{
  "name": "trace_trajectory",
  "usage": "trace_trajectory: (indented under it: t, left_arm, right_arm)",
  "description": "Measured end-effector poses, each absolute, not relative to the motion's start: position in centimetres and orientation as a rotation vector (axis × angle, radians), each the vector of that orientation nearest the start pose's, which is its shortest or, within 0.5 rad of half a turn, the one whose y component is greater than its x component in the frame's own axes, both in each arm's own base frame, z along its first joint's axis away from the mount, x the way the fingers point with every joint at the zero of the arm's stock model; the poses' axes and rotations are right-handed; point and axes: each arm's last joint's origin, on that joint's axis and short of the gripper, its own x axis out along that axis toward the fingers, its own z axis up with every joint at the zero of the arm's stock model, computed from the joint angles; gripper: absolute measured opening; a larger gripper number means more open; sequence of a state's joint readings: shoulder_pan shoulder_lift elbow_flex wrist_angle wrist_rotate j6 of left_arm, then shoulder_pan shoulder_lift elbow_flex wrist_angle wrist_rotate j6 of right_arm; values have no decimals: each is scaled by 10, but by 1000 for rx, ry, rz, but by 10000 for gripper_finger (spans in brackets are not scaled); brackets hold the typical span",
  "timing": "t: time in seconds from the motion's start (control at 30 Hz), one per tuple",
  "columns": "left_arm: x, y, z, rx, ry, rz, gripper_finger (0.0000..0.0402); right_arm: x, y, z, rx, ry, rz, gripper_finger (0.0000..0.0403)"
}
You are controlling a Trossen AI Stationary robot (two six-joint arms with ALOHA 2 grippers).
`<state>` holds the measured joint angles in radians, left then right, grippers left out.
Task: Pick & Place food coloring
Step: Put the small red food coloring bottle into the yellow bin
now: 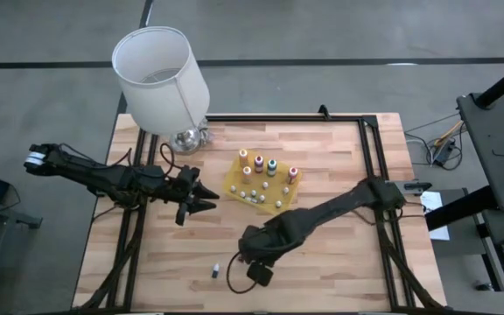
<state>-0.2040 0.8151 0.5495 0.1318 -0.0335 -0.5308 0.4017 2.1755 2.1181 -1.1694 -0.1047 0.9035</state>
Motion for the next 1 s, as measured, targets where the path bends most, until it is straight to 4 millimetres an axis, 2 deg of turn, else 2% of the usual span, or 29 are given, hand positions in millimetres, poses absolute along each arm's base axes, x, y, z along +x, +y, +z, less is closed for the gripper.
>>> trace_trajectory:
  t: [0.2, 0.33, 0.43, 0.63, 0.8, 1.0]
  left_arm:
    - [187, -40, 285, -522, 160, -226, 133]
    - [191, -43, 303, -500, 136, -280, 133]
    - [198, -45, 318, -460, 110, -313, 133]
    - [217, -50, 342, -399, 162, -346, 133]
    - [237, -55, 351, -336, 281, -343, 133]
    - [258, -60, 361, -290, 279, -385, 133]
  right_arm:
    - [391, 166, 329, 636, 1208, -78, 17]
    - [376, 155, 359, 657, 1127, -66, 17]
    - [368, 147, 374, 649, 1063, -96, 17]
    - [361, 135, 388, 658, 1008, -121, 17]
    - [362, 133, 388, 650, 1009, -121, 17]
    - [362, 132, 387, 643, 1009, -120, 17]
